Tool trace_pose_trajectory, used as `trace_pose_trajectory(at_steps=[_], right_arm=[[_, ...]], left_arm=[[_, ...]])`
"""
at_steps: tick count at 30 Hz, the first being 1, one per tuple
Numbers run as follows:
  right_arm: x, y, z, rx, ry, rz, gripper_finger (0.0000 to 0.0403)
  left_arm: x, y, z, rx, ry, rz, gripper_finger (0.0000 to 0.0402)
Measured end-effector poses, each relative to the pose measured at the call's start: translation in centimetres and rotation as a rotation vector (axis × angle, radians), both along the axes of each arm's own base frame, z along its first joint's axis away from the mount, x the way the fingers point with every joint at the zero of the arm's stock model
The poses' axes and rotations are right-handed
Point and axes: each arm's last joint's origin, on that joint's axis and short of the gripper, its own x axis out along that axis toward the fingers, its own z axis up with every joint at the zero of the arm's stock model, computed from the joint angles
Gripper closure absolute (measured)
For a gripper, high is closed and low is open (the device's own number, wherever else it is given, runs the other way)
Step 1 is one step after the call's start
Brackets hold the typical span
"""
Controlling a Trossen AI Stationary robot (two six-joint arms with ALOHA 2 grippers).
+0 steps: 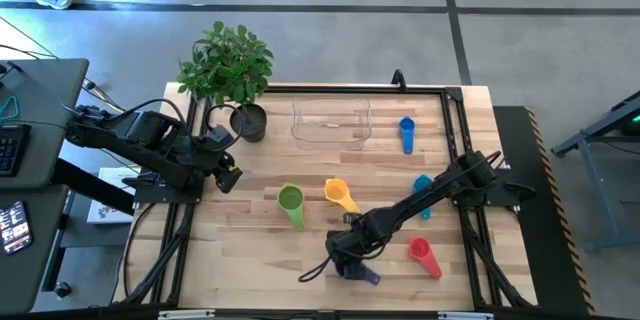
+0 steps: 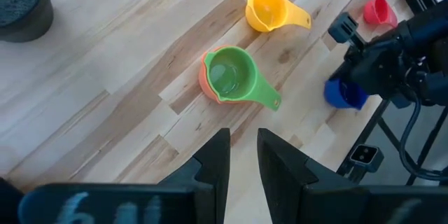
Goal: Nest measuring cups in basket
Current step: Stack the dark blue measuring cup on top of the green measuring cup
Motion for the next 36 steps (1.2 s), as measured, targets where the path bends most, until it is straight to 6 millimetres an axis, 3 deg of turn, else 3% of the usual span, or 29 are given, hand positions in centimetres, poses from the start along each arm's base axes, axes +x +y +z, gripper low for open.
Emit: trace_pose_trajectory(at_steps=[9, 18, 29, 36], right_arm=[[1.0, -2.3, 0.5, 0.081, 0.030, -0.181, 0.0397], [2.6, -5.9, 4.2, 0.189, -0.122, -0.417, 0.0400], [5.4, -10.6, 8.2, 0.179, -0.293, -0.625, 0.0402], [6.5, -13.4, 9.6, 0.149, -0.407, -0.774, 0.0402]], left_arm=[[0.0, 0.0, 0.0, 0.016, 0.001, -0.023, 0.0339], [0.0, 0.0, 0.0, 0.041, 0.005, -0.061, 0.0339], [0.0, 0.0, 0.0, 0.088, 0.008, -0.130, 0.0339], [0.0, 0.0, 0.0, 0.089, 0.008, -0.132, 0.0339]])
